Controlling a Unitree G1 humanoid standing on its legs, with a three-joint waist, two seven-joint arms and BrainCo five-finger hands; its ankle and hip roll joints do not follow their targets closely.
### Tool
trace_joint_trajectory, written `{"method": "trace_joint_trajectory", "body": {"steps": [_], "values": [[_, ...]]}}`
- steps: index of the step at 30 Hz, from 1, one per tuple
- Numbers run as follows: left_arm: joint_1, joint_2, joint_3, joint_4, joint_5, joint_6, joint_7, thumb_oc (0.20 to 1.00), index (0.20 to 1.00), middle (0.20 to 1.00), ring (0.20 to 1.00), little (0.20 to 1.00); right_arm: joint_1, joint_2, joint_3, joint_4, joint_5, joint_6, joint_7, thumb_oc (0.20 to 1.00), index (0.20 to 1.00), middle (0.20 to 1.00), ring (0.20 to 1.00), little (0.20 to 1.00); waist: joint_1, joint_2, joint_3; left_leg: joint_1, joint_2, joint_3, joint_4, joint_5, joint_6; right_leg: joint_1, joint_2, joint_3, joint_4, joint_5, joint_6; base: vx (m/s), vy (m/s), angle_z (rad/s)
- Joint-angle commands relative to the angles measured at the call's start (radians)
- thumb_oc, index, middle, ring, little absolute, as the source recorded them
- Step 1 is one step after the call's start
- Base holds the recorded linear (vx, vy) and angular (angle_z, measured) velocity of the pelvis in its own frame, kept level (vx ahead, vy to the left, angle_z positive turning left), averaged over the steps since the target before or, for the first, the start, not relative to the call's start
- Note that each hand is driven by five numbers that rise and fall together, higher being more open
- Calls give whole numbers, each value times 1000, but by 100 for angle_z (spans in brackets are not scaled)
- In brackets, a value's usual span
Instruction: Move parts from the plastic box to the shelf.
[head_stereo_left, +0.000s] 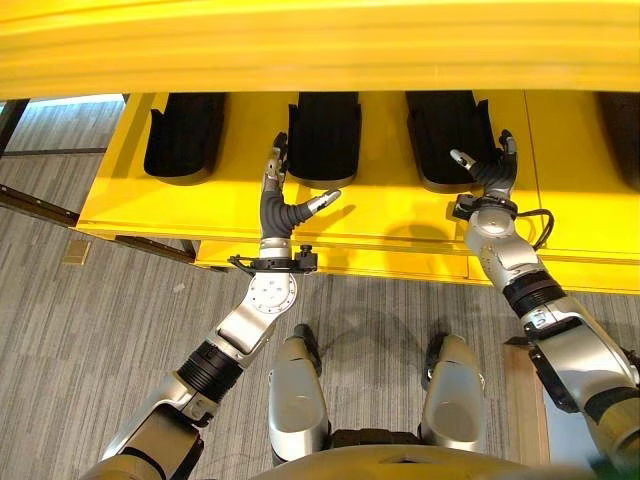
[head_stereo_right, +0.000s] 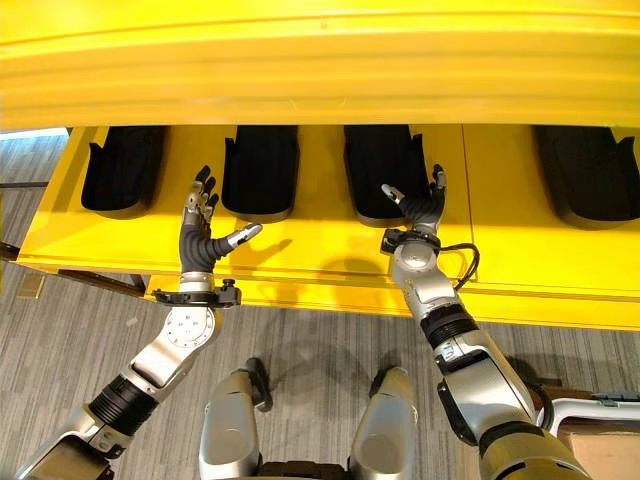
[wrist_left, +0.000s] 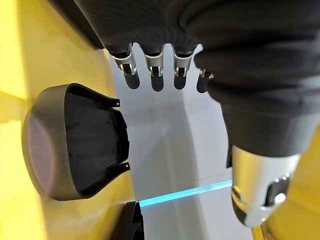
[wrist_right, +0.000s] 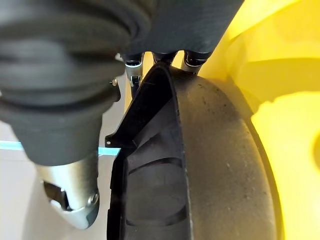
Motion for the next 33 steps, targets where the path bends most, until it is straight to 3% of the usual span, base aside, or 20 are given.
{"method": "trace_joint_trajectory", "body": {"steps": [1, 16, 21, 33], "values": [[-8, 1, 4, -124, 32, -26, 17, 1000, 1000, 1000, 1000, 1000, 72, 106, 31, 44, 90, 55, 61, 1000, 1000, 1000, 1000, 1000, 16, -6, 9, 32, -46, 45, -5, -31, 88, 66, 51, -52, 133, -84, -69, 0, 0, 0], [-7, 0, 6, -131, 35, -19, 12, 1000, 1000, 1000, 1000, 1000, 90, 136, 63, 30, 130, 80, 114, 1000, 1000, 1000, 1000, 1000, 19, -10, 9, 31, -43, 44, -2, -31, 87, 65, 51, -51, 137, -85, -68, 0, 0, 0], [-5, -3, 5, -131, 39, -23, 12, 1000, 1000, 1000, 1000, 1000, 95, 141, 71, 32, 132, 79, 66, 1000, 1000, 1000, 1000, 1000, 19, -10, 9, 32, -40, 43, 0, -29, 87, 66, 50, -51, 138, -83, -67, 0, 0, 0], [-5, 2, 8, -141, 36, -10, -3, 1000, 1000, 1000, 1000, 1000, 102, 147, 63, 34, 151, 85, 131, 1000, 1000, 1000, 1000, 1000, 22, -13, 5, 32, -38, 41, 7, -34, 88, 72, 51, -50, 136, -82, -65, 0, 0, 0]]}}
